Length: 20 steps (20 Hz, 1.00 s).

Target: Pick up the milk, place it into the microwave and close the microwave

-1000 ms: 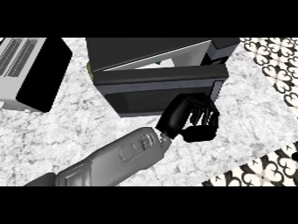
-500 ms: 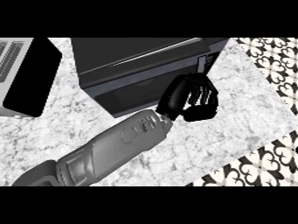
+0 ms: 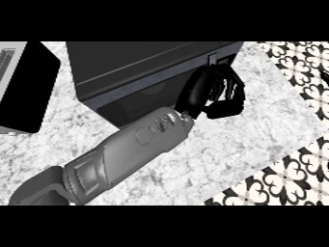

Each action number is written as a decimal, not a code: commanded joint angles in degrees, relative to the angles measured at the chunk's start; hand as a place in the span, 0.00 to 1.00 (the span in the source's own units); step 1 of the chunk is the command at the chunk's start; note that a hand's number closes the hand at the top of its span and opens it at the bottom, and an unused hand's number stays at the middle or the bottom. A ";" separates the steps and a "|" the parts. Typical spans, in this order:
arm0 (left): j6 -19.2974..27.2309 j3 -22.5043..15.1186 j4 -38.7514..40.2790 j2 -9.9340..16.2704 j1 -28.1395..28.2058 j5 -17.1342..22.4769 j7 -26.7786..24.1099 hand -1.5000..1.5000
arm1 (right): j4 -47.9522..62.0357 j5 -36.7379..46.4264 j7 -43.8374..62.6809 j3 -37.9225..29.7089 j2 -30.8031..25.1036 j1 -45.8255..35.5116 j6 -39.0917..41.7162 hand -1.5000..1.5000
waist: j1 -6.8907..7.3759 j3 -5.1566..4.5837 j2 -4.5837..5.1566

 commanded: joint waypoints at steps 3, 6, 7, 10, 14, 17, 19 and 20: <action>0.33 0.39 1.96 -0.80 -2.35 1.67 -0.45 1.00 | -5.17 0.96 -1.46 3.56 -2.76 -2.65 8.58 1.00 | -0.92 -0.03 -0.16; 0.24 0.16 2.54 -0.80 -2.72 2.22 -0.54 1.00 | -8.71 0.43 -0.85 5.56 -2.47 -3.69 10.24 1.00 | -1.16 0.07 -0.16; 0.43 0.04 2.22 -0.80 -2.73 2.44 -0.92 1.00 | -9.59 0.40 -0.33 6.41 -2.39 -3.86 10.67 1.00 | -1.19 0.07 -0.07; 0.72 0.15 2.28 -0.78 -3.69 3.04 -0.83 1.00 | -11.71 -0.37 0.78 7.19 -2.81 -3.67 11.14 1.00 | -2.13 0.19 -0.42; 2.05 -0.07 1.94 -0.75 -2.79 3.47 -1.79 1.00 | -14.69 -1.64 2.35 8.35 -2.73 -3.63 11.16 1.00 | -2.65 0.21 -0.24; 2.97 -0.03 1.58 -0.73 -2.57 4.16 -1.87 1.00 | -16.81 -2.34 3.17 8.68 -3.16 -3.74 11.38 1.00 | -3.17 0.22 -0.50; 3.51 -0.02 1.94 -0.72 -2.47 4.23 -2.10 1.00 | -18.10 -2.40 4.13 9.56 -3.07 -3.09 11.19 1.00 | -3.45 0.21 -0.42; 3.80 -0.07 1.51 -0.72 -2.58 4.44 -2.13 1.00 | -18.51 -3.10 4.21 9.24 -2.97 -3.22 10.92 1.00 | -4.04 0.25 -0.43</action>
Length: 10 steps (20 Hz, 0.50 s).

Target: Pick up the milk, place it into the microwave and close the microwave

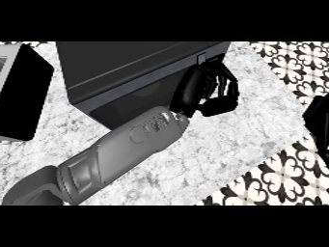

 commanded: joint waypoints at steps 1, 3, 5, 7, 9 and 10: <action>-0.30 0.86 3.17 -2.55 -2.91 0.76 -0.10 1.00 | -2.01 -1.02 -2.50 0.74 -0.22 -0.24 4.51 1.00 | -1.25 0.14 0.90; 0.44 0.71 3.21 -2.54 -2.97 0.76 -0.23 1.00 | -2.90 -1.02 -1.51 1.72 0.04 0.36 4.26 1.00 | -1.36 0.18 1.08; 0.79 0.52 3.37 -2.54 -3.10 0.73 -0.25 1.00 | -3.97 -1.83 -1.25 1.51 -0.23 0.69 4.38 1.00 | -1.76 0.21 0.75; 1.54 0.64 3.06 -2.53 -2.77 1.11 -0.38 1.00 | -5.17 -2.31 -0.82 1.58 -0.14 0.46 4.12 1.00 | -2.20 0.17 0.87; 2.07 0.94 2.09 -2.52 -3.18 1.05 -1.16 1.00 | -6.13 -2.65 -0.42 1.87 -0.16 0.76 4.25 1.00 | -2.27 0.21 1.01; 2.32 1.18 2.31 -2.53 -3.55 1.16 -1.26 1.00 | -6.41 -2.95 -0.17 1.97 0.01 0.91 4.04 1.00 | -2.19 0.23 1.18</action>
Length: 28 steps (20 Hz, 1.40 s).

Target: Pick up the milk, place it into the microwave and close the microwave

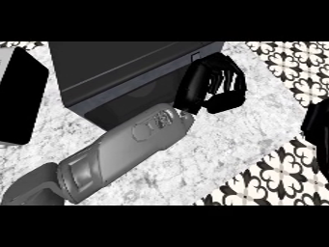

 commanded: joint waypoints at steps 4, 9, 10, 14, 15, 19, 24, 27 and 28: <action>6.19 7.08 6.36 -2.42 -1.66 3.37 -0.81 1.00 | -2.49 -1.52 -1.48 -0.37 -0.20 1.07 2.24 1.00 | 1.20 -0.31 0.46; 0.29 14.08 1.73 -2.51 2.52 14.47 4.17 1.00 | -5.71 -1.64 2.37 5.25 -1.27 3.42 5.16 1.00 | 2.26 -1.25 2.93; -0.23 14.88 1.25 -2.51 2.74 15.40 3.34 1.00 | -5.82 -1.82 3.15 6.68 -0.99 4.73 5.33 1.00 | 3.05 -1.18 2.99; -4.29 16.93 1.00 -2.51 5.45 20.90 2.45 1.00 | -7.92 -2.57 3.88 7.47 -0.38 7.05 3.99 1.00 | 4.55 -0.98 2.36; -5.41 17.05 1.16 -2.51 6.11 22.03 2.15 1.00 | -8.63 -2.66 4.04 7.40 -0.39 7.41 3.60 1.00 | 4.84 -0.97 2.12; -9.09 16.69 2.35 -2.51 8.78 25.11 0.71 1.00 | -11.33 -2.25 4.32 8.56 0.61 10.04 2.42 1.00 | 5.58 -0.81 1.81; -14.30 16.26 3.91 -1.97 10.68 27.62 -1.09 1.00 | -14.83 -1.83 4.69 9.91 1.84 13.38 0.53 1.00 | 7.14 -0.91 1.15; -17.27 15.26 5.07 -1.14 11.23 28.30 -2.29 1.00 | -16.49 -0.98 4.75 10.86 2.25 14.92 0.17 1.00 | 8.13 -0.88 1.35; -18.02 14.77 5.54 -1.07 11.29 28.54 -2.35 1.00 | -16.73 -0.75 4.75 10.75 2.41 15.75 -0.49 1.00 | 7.67 -0.83 1.52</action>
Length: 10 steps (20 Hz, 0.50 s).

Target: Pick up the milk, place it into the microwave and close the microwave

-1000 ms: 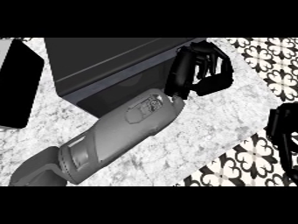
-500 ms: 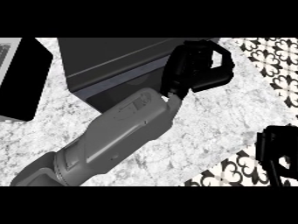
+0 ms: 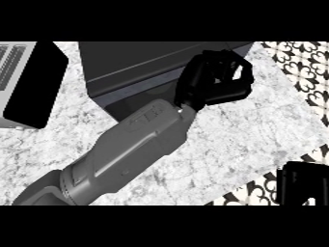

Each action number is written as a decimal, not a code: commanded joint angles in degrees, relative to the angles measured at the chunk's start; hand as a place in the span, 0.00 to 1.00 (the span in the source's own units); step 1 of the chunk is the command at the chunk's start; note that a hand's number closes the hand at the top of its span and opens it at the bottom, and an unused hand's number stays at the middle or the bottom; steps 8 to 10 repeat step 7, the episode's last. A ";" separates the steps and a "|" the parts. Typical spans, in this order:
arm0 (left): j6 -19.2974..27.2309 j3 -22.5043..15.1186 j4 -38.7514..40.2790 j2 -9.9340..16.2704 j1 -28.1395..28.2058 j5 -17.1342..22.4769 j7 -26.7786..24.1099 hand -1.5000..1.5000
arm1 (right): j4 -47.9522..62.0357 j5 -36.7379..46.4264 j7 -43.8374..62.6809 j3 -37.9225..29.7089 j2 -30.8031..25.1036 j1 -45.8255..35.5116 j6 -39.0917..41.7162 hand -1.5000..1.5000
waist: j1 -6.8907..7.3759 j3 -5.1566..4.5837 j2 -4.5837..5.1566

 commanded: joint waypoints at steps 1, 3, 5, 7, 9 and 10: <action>-0.32 3.70 8.87 1.75 8.22 2.89 -2.01 1.00 | -2.39 0.91 -0.30 0.86 0.82 2.47 -1.00 1.00 | 2.17 -0.53 1.26; -2.27 3.31 9.52 2.18 8.22 3.57 -2.17 1.00 | -4.08 1.61 -0.10 1.26 1.14 3.54 -1.94 1.00 | 2.61 -0.60 0.78; -3.31 3.32 10.06 1.98 7.91 4.34 -2.70 1.00 | -5.37 2.10 -0.39 1.73 1.75 4.75 -2.51 1.00 | 2.19 -0.51 0.88; -4.88 2.55 10.91 2.01 8.56 4.69 -3.27 1.00 | -6.94 2.91 -0.13 1.61 1.72 4.91 -3.23 1.00 | 3.10 -0.61 0.78; -4.88 2.55 10.91 2.01 8.56 4.69 -3.27 1.00 | -6.94 2.91 -0.13 1.61 1.72 4.91 -3.23 1.00 | 3.10 -0.61 0.78; -4.88 2.55 10.91 2.01 8.56 4.69 -3.27 1.00 | -6.94 2.91 -0.13 1.61 1.72 4.91 -3.23 1.00 | 3.10 -0.61 0.78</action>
